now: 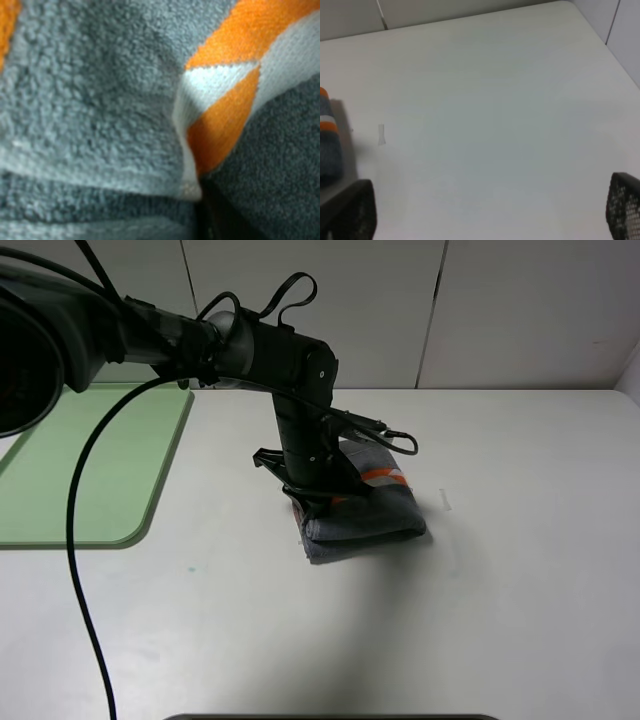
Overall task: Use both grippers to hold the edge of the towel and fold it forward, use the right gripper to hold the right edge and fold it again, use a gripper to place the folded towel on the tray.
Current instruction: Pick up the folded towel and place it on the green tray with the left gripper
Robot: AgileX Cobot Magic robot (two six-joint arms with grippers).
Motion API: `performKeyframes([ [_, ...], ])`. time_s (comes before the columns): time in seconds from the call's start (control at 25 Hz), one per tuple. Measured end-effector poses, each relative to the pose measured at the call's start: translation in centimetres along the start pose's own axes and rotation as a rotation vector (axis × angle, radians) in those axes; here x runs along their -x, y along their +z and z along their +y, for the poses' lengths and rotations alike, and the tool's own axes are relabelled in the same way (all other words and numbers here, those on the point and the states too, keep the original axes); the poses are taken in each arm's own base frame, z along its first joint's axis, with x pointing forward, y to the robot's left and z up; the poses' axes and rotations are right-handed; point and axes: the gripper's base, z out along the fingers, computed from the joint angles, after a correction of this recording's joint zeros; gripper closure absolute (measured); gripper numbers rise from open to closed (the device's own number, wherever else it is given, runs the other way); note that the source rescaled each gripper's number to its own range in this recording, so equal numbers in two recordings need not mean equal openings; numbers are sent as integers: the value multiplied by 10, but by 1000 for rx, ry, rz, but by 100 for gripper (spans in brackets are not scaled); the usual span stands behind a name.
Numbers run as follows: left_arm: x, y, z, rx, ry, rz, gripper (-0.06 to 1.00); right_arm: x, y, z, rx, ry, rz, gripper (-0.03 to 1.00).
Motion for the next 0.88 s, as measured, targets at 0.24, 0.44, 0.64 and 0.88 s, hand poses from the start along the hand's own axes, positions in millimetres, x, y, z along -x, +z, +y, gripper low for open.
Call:
performKeyframes([
  [0.24,-2,0,7,26,-7,28,28,0,0,0,-5,-3,0,-3],
  [0.44,-3,-3,10,33,-22,39,-1,0,0,0,-5,-3,0,-3],
  [0.64,-6,-12,5,23,-71,31,-5,0,0,0,0,0,0,-3],
  [0.88,-4,-15,2,13,-122,-14,-6,0,0,0,0,0,0,-3],
])
